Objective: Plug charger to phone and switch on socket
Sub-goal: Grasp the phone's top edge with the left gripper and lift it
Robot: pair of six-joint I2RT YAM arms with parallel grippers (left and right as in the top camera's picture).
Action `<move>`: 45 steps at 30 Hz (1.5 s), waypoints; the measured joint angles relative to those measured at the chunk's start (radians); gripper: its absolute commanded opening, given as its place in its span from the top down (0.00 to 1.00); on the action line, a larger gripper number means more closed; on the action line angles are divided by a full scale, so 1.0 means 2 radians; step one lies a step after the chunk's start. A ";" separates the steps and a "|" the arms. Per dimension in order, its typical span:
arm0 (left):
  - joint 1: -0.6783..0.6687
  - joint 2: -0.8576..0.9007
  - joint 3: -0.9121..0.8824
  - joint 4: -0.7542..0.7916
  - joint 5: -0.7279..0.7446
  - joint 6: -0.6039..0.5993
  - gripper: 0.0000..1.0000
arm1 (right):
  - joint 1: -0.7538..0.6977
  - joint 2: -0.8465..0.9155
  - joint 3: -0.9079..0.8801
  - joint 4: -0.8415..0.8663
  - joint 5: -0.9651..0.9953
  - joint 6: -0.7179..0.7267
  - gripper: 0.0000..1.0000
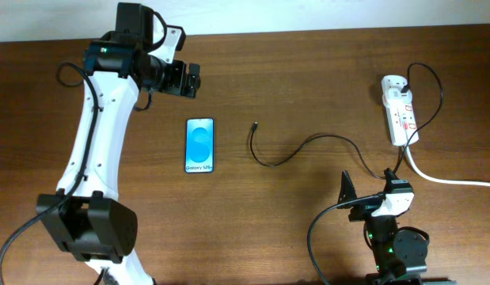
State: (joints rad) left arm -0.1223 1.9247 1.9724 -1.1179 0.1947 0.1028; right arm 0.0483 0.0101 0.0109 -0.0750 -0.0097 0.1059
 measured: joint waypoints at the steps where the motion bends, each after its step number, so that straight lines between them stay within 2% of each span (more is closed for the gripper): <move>1: -0.002 0.007 0.005 -0.012 -0.001 -0.011 0.01 | 0.000 0.000 0.000 0.000 0.000 0.000 0.02; 7: -0.053 0.139 0.007 -0.077 -0.036 -0.097 0.02 | 0.000 0.000 0.000 0.000 0.000 0.000 0.02; 11: -0.053 0.146 -0.002 -0.101 -0.046 -0.140 0.02 | 0.000 0.000 0.000 0.000 0.000 0.000 0.02; 13: -0.053 0.146 -0.031 -0.076 -0.052 -0.148 0.00 | 0.000 0.000 0.000 0.000 0.000 0.000 0.02; 16: -0.053 0.153 -0.073 -0.030 -0.073 -0.147 0.00 | 0.000 0.000 0.000 0.000 0.000 0.000 0.02; 22: -0.053 0.173 -0.099 0.025 -0.087 -0.121 0.00 | 0.000 0.000 0.000 0.000 0.000 0.000 0.02; 28: -0.052 0.173 -0.103 0.022 -0.071 -0.102 0.00 | 0.000 0.000 0.000 0.000 0.000 0.000 0.02; 30: -0.053 0.173 -0.104 0.010 -0.069 -0.118 0.04 | 0.000 0.000 0.000 0.000 0.000 0.000 0.02; 38: -0.074 0.173 -0.105 0.001 -0.068 -0.146 0.03 | 0.000 0.000 0.000 0.000 0.000 0.000 0.02; 43: -0.074 0.173 -0.105 0.003 -0.070 -0.155 0.12 | 0.000 0.000 0.000 0.000 0.000 0.000 0.02; 45: -0.074 0.173 -0.105 0.006 -0.072 -0.159 0.12 | 0.000 0.000 0.000 0.000 0.000 0.000 0.02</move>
State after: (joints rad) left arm -0.2703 2.2704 1.7630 -1.1053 0.0513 -0.2153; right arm 0.0483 0.0101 0.0109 -0.0750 -0.0093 0.1059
